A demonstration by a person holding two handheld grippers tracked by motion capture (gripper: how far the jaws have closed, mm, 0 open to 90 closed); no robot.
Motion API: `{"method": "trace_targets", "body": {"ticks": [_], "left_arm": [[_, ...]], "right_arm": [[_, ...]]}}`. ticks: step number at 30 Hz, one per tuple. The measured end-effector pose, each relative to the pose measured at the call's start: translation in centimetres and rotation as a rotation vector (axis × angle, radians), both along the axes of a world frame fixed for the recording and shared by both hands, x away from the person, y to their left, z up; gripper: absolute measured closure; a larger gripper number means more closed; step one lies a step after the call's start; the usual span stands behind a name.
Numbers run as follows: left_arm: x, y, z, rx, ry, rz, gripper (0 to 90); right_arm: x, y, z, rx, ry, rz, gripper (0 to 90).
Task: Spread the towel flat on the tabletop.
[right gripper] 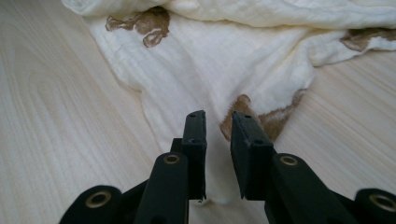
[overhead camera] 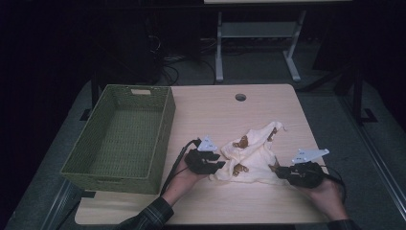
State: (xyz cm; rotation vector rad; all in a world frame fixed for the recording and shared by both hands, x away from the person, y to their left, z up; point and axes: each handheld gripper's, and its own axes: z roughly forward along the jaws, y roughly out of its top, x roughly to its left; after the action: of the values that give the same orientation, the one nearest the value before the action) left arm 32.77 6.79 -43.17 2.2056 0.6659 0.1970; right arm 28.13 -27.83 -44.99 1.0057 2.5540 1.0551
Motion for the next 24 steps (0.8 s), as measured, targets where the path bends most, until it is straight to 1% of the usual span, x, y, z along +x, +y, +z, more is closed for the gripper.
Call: {"method": "trace_targets", "body": {"ticks": [2, 5, 9, 10, 11, 12, 13, 15, 17, 18, 19, 22, 24], "left_arm": [[0.8, -0.2, 0.0, 0.014, -0.005, 0.001, 62.3], [2.3, -0.6, 0.1, 0.03, -0.022, 0.008, 62.3], [4.9, -1.3, -0.5, 0.048, -0.007, 0.021, 62.2], [5.3, -1.5, -0.7, 0.049, -0.003, 0.02, 62.0], [5.8, -1.7, -1.0, 0.059, -0.003, 0.026, 62.0], [6.3, -1.8, -1.2, 0.073, 0.002, 0.026, 62.0], [6.8, -2.0, -1.5, 0.068, 0.011, 0.028, 62.0], [7.4, -2.3, -2.1, 0.077, 0.025, 0.024, 61.8], [7.9, -2.6, -2.5, 0.096, 0.024, 0.011, 61.8], [8.1, -2.8, -2.6, 0.103, 0.03, 0.008, 61.9], [8.1, -3.0, -2.8, 0.101, 0.028, 0.011, 62.2], [8.2, -3.3, -3.1, 0.125, 0.016, -0.005, 71.5], [8.1, -3.4, -3.2, 0.116, 0.031, -0.011, 82.1]], "right_arm": [[0.4, 0.3, -0.2, 0.002, 0.004, 0.005, 74.7], [0.9, 0.6, -0.5, -0.01, 0.012, 0.009, 73.8], [1.0, 0.8, -1.1, -0.026, 0.021, 0.02, 72.6], [1.0, 0.9, -1.2, -0.033, 0.02, 0.025, 72.3], [1.0, 1.0, -1.3, -0.033, 0.022, 0.024, 72.3], [1.0, 1.0, -1.4, -0.045, 0.02, 0.03, 72.2], [1.0, 1.0, -1.5, -0.048, 0.021, 0.032, 72.1], [0.9, 1.0, -1.5, -0.045, 0.019, 0.033, 72.0], [0.9, 1.0, -1.5, -0.039, 0.02, 0.031, 72.0], [0.9, 0.9, -1.5, -0.038, 0.02, 0.031, 71.9], [1.0, 0.9, -1.6, -0.036, 0.02, 0.033, 71.9], [0.9, 0.9, -1.6, -0.035, 0.016, 0.032, 71.9], [0.9, 0.9, -1.6, -0.036, 0.014, 0.033, 71.9]]}}
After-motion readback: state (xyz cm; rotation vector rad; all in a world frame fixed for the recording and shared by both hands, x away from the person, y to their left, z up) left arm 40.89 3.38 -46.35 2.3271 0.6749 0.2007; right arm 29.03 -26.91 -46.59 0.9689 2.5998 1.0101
